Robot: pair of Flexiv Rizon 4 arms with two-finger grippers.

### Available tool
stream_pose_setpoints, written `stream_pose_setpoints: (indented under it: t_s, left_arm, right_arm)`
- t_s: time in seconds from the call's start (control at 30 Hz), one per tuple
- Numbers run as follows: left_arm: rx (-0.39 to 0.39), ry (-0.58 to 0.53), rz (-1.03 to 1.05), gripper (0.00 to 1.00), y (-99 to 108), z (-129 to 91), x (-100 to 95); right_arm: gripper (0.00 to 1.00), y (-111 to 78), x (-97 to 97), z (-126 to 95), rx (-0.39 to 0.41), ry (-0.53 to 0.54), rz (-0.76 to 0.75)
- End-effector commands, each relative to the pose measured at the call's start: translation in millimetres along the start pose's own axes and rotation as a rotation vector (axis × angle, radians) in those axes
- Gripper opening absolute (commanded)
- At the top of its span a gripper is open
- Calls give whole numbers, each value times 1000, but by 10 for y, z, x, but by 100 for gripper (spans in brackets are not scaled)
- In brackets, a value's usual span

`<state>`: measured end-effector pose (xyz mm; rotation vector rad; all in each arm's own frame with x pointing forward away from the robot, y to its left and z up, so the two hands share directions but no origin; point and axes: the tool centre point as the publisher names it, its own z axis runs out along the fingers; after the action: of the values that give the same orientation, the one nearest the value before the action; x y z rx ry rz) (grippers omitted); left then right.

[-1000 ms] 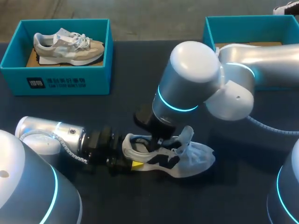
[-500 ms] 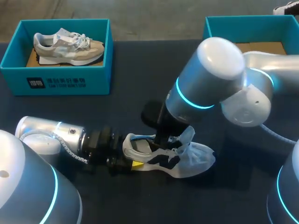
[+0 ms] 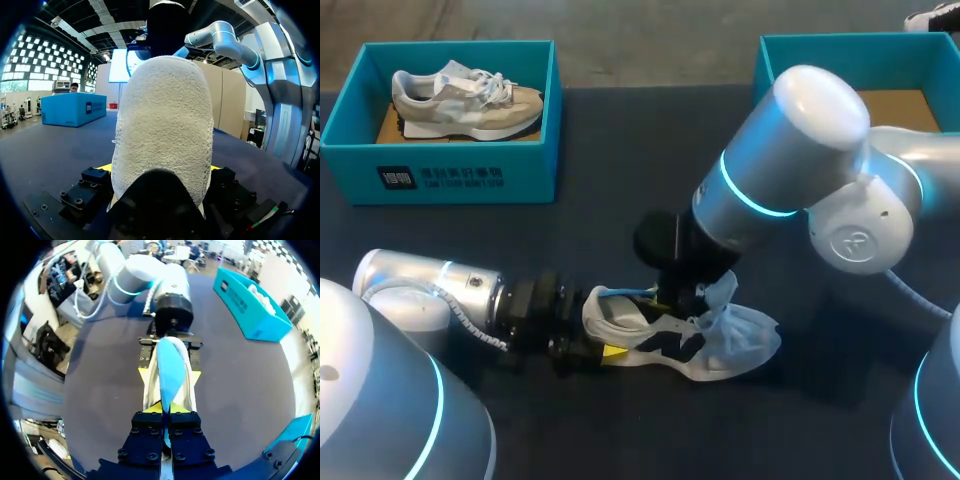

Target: Take the shoe out of the shoebox, open the shoe tongue, remove and reinsert the insole, then place the shoe into the shoebox

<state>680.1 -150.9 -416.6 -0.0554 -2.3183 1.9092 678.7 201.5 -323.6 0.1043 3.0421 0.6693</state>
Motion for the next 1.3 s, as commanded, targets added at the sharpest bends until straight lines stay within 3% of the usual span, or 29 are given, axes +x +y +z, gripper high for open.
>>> stream_pose_setpoints:
  t_s: [0.03, 0.4, 0.63, 0.67, 0.73, 0.87, 1.07, 1.3]
  left_arm:
    - [-2, -1, 0, 0, -5, 1, 7]
    - [-2, -1, 0, 0, -5, 1, 7]
    - [-2, -1, 0, 0, -5, 1, 7]
    - [-2, -1, 0, 0, -5, 1, 7]
    - [-2, -1, 0, 0, -5, 1, 7]
    - [-2, -1, 0, 0, -5, 1, 7]
    - [-2, -1, 0, 0, -5, 1, 7]
    - [-2, -1, 0, 0, -5, 1, 7]
  right_arm:
    - [0, -42, 11, -15, -8, 19, -30]
    - [0, 11, 53, -15, -69, 75, -174]
    - [0, 121, 56, 51, -12, 105, -202]
    - [1, 135, 53, 65, -4, 108, -204]
    - [19, 151, 46, 87, 7, 114, -203]
    - [29, 159, 37, 110, 27, 116, -191]
    - [35, 150, 33, 102, 39, 107, -173]
    - [35, 26, 50, 42, 37, 82, -92]
